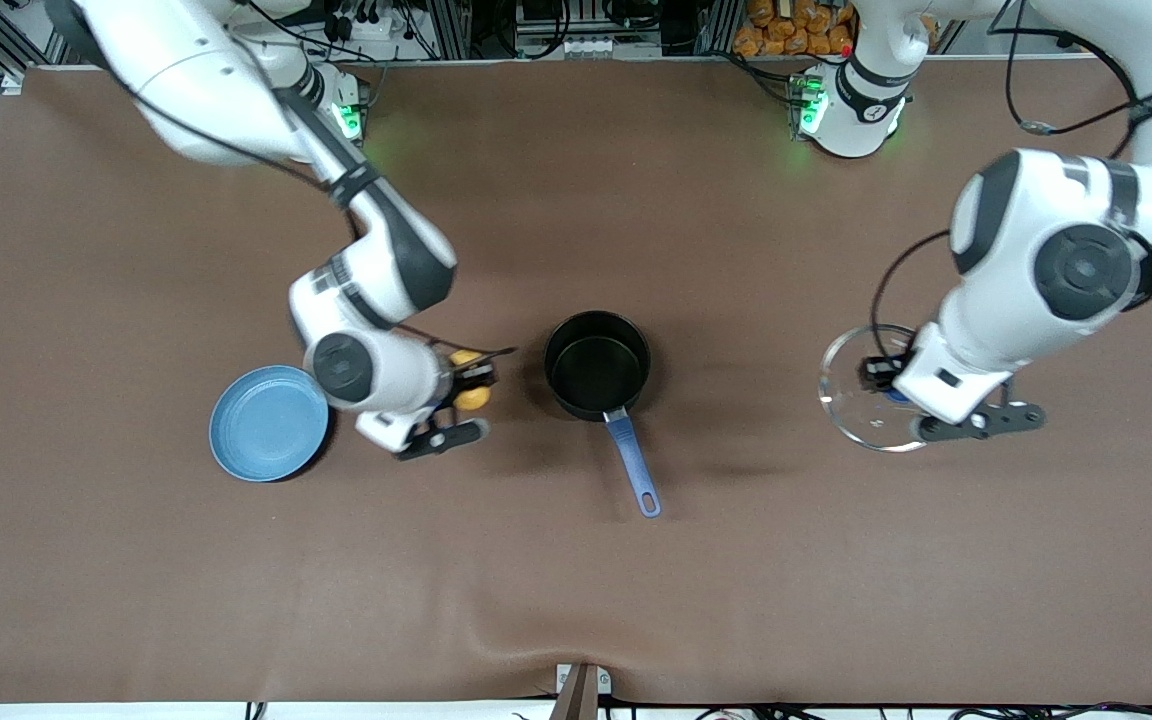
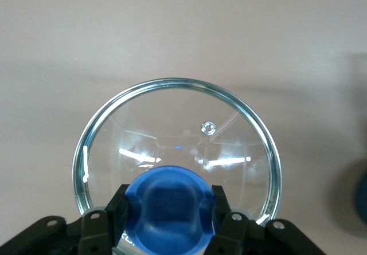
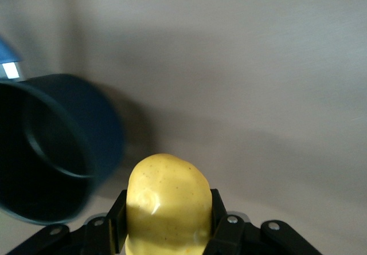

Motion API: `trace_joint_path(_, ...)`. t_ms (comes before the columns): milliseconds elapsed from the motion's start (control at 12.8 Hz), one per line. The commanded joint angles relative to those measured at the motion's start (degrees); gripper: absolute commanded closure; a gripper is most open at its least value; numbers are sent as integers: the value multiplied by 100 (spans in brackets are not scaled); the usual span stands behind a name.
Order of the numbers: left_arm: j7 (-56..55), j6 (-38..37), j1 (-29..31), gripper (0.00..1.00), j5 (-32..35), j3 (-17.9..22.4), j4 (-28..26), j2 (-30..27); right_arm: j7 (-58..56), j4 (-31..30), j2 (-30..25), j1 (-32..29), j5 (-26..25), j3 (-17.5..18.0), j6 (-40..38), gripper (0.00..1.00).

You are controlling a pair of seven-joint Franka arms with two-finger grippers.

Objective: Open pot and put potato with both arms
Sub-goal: 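Carry the potato over the pot while the left gripper lowers the lid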

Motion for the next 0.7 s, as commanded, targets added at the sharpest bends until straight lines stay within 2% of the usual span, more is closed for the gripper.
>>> trace_joint_path(0, 462, 973, 425, 100, -95, -86, -1073, -366, 871, 29, -77, 572, -84, -77, 241, 94)
trace_joint_path(312, 753, 2582, 672, 100, -95, -77, -2138, -261, 1978, 29, 1, 1382, -900, -112, 750, 95)
trace_joint_path(624, 797, 3541, 769, 100, -86, -77, -2570, 99, 2578, 29, 203, 1567, -1428, -130, 1620, 95)
